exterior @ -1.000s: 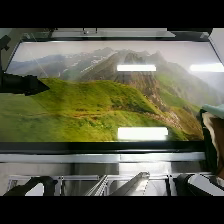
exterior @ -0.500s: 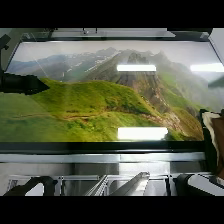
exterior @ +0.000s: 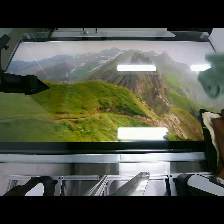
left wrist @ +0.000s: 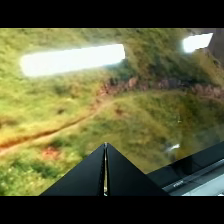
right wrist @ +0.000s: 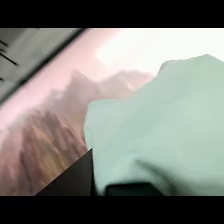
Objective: Fold the shirts.
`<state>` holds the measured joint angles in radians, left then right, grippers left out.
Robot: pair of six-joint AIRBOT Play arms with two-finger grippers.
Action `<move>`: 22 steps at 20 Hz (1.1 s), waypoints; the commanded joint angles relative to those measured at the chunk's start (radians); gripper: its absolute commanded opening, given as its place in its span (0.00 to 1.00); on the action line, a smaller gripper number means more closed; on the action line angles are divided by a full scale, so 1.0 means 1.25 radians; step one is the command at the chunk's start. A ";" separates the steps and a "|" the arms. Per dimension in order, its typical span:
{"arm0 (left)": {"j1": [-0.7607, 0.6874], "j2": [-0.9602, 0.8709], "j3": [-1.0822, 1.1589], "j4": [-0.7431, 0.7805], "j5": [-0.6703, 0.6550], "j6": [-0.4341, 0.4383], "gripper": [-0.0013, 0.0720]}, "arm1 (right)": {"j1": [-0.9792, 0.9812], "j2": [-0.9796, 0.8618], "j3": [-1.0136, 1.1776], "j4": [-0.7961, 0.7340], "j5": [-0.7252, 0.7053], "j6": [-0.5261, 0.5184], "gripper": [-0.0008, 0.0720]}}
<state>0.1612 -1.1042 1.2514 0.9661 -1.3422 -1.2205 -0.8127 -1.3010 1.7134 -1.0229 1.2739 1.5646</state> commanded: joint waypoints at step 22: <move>-0.010 -0.001 0.000 0.002 0.026 0.001 0.04 | -0.017 -0.026 0.115 -0.226 0.412 -0.121 0.04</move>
<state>0.1547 -1.1049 1.2514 0.9668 -1.3140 -1.2201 -0.8337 -1.3361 1.8618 -1.2446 1.7489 1.4017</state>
